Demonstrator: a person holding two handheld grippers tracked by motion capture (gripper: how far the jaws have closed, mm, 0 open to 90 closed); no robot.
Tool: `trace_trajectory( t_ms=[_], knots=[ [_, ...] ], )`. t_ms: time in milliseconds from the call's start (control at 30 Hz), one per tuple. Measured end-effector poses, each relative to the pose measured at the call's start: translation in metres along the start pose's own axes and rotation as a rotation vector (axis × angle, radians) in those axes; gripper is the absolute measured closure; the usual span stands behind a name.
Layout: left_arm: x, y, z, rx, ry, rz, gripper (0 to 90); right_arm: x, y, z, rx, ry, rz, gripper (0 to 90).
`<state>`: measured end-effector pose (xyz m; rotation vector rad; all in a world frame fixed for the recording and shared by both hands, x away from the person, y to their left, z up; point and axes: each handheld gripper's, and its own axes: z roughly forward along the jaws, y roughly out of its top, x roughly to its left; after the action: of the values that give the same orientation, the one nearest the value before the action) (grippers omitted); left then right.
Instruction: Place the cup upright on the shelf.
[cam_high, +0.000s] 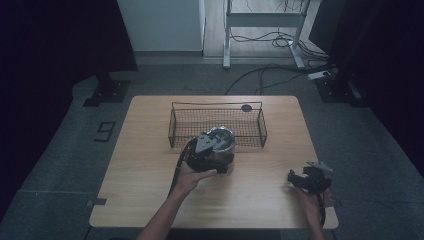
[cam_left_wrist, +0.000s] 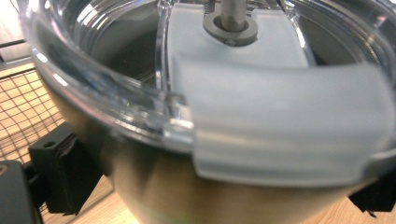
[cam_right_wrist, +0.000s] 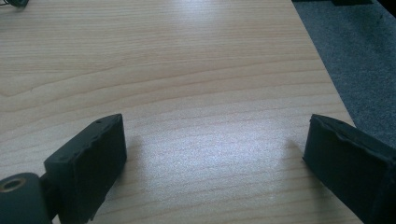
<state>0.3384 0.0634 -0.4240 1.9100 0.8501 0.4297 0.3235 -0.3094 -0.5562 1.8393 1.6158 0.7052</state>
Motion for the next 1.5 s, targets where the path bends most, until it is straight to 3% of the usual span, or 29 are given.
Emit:
trace_trajectory(
  t_ms=[867,1500],
  knots=[
    [0.035,0.013,-0.009,-0.023,0.042,-0.070,3.8,0.000,0.000,0.000,0.000,0.001,0.000,5.8],
    [0.051,0.025,-0.009,-0.028,0.052,-0.099,3.9,0.000,0.000,0.000,0.004,0.002,-0.003,5.8]
  ],
)
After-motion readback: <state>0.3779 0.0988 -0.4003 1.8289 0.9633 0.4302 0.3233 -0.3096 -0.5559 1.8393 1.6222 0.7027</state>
